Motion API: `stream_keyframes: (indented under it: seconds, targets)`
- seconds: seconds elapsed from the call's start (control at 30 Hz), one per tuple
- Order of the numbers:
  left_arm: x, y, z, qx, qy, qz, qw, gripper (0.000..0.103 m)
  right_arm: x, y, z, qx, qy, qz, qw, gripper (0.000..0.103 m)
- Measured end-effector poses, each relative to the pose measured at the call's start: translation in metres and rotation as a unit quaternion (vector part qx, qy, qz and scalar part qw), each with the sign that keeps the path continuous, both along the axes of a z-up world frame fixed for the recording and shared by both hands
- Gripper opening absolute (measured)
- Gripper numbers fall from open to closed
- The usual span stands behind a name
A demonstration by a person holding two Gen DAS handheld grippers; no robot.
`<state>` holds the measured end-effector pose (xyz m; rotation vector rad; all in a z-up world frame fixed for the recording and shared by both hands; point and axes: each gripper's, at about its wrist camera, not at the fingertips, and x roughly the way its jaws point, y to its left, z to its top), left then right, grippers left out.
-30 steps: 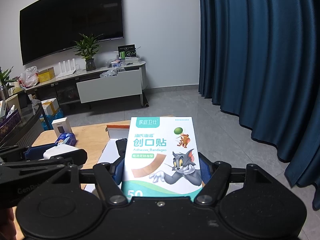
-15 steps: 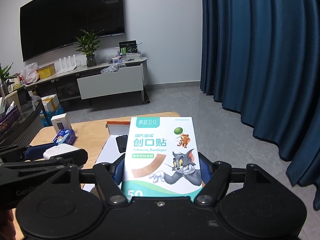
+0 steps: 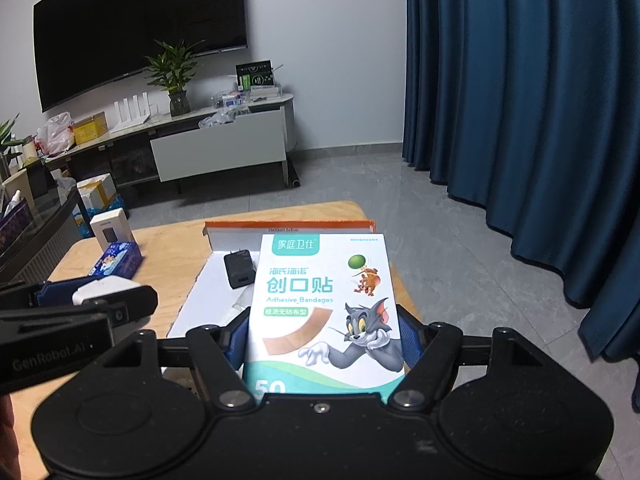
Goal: Organize rigid objects
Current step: 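Hold the charger cube and bandage box above the white box with both grippers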
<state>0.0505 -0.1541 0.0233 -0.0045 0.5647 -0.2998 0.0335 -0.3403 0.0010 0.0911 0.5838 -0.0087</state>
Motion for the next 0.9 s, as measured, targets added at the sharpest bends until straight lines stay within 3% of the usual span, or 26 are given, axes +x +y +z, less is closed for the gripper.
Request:
stream_keyframes:
  seconds: [0.9]
  targets:
    - [0.099,-0.04,-0.011,0.029,0.043,-0.046,0.9976,0.058,0.06,-0.011,-0.025,0.019,0.054,-0.012,0.998,0.084]
